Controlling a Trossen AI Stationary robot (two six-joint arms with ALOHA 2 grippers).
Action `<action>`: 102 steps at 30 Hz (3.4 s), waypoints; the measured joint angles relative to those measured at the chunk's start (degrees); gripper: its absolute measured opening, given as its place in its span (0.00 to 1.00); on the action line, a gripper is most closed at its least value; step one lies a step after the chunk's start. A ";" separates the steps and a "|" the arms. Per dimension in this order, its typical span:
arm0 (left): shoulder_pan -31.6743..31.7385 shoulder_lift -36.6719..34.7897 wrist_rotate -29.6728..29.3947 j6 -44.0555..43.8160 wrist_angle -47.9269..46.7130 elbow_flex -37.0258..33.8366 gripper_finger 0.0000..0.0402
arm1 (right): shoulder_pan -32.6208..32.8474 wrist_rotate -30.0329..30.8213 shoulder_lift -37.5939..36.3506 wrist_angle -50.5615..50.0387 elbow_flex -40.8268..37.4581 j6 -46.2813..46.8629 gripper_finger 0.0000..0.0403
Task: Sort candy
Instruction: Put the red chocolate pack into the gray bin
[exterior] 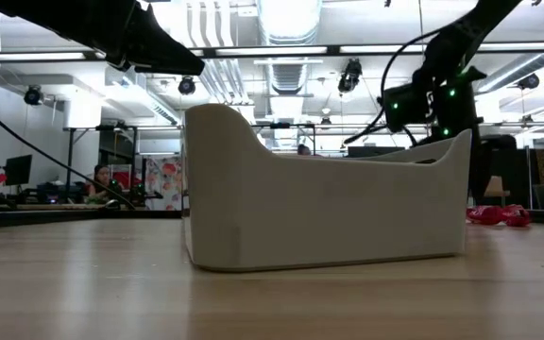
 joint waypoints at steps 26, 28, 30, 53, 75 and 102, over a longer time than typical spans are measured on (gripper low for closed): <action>0.00 0.00 -0.02 -1.78 0.40 -0.01 0.30 | 7.47 0.96 -5.82 -2.82 1.97 0.75 0.04; 0.00 0.00 -0.02 -2.03 0.43 -0.02 0.30 | 11.66 -0.11 -10.37 -2.30 3.10 1.20 0.04; 0.00 0.00 -0.02 -2.04 0.89 -0.04 0.30 | 16.07 -1.40 -14.42 -0.02 4.09 0.40 0.04; 0.00 -0.02 -0.02 -1.80 3.05 -0.04 0.30 | 47.15 -8.93 -2.37 50.38 4.17 -28.80 0.16; 0.00 -0.02 -0.01 -2.00 2.91 -0.04 0.30 | 41.86 -3.65 -5.08 11.73 16.11 -5.61 0.38; -0.02 -0.02 0.00 -1.82 1.17 -0.68 0.30 | 8.33 -2.69 -3.42 -7.91 -3.14 19.75 0.40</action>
